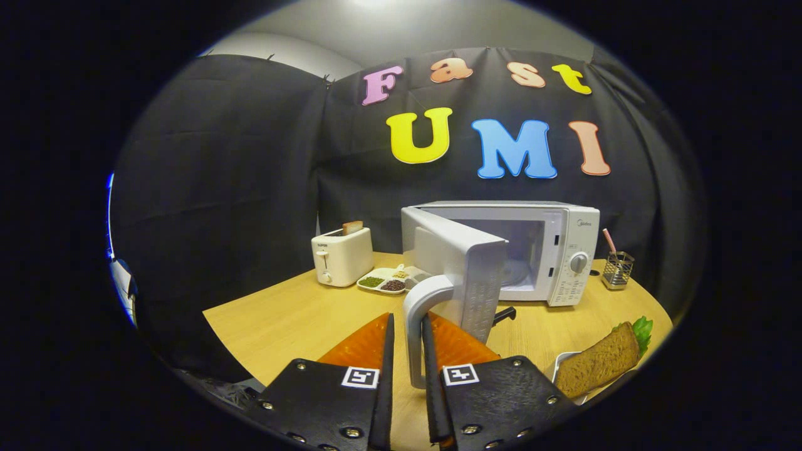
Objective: Open the microwave, put the food inside, and close the microwave door.
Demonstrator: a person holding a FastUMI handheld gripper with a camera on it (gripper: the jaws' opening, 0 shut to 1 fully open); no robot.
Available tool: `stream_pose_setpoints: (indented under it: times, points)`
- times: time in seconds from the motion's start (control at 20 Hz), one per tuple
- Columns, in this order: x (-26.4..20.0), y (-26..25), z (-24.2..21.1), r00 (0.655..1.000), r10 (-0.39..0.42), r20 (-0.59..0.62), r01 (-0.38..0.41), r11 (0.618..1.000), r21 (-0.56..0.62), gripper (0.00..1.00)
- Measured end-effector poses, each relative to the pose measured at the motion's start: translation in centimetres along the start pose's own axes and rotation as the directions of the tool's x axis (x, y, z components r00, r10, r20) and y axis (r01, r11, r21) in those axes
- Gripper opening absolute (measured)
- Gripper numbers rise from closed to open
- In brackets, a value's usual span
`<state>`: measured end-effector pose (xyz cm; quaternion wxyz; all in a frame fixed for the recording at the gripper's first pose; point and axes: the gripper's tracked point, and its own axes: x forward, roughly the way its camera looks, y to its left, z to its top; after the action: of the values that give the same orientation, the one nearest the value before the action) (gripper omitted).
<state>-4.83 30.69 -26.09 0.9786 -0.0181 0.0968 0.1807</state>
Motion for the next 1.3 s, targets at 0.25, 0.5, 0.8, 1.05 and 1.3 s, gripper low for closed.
stream_pose_setpoints:
  times: [0.25, 0.5, 0.8, 1.05, 1.3]
  points:
    - [-0.4, 3.9, -0.3, 0.999, 0.050, -0.008, -0.049, 0.998, 0.029, 0.23]
    - [0.0, 8.4, -0.1, 0.994, 0.110, -0.015, -0.108, 0.992, 0.065, 0.23]
    - [1.7, 12.0, 0.0, 0.988, 0.152, 0.000, -0.152, 0.988, 0.032, 0.23]
    - [2.8, 14.6, -0.8, 0.970, 0.242, -0.019, -0.242, 0.970, 0.017, 0.23]
    - [-1.3, 14.8, 0.4, 0.943, 0.331, 0.022, -0.331, 0.944, 0.007, 0.30]
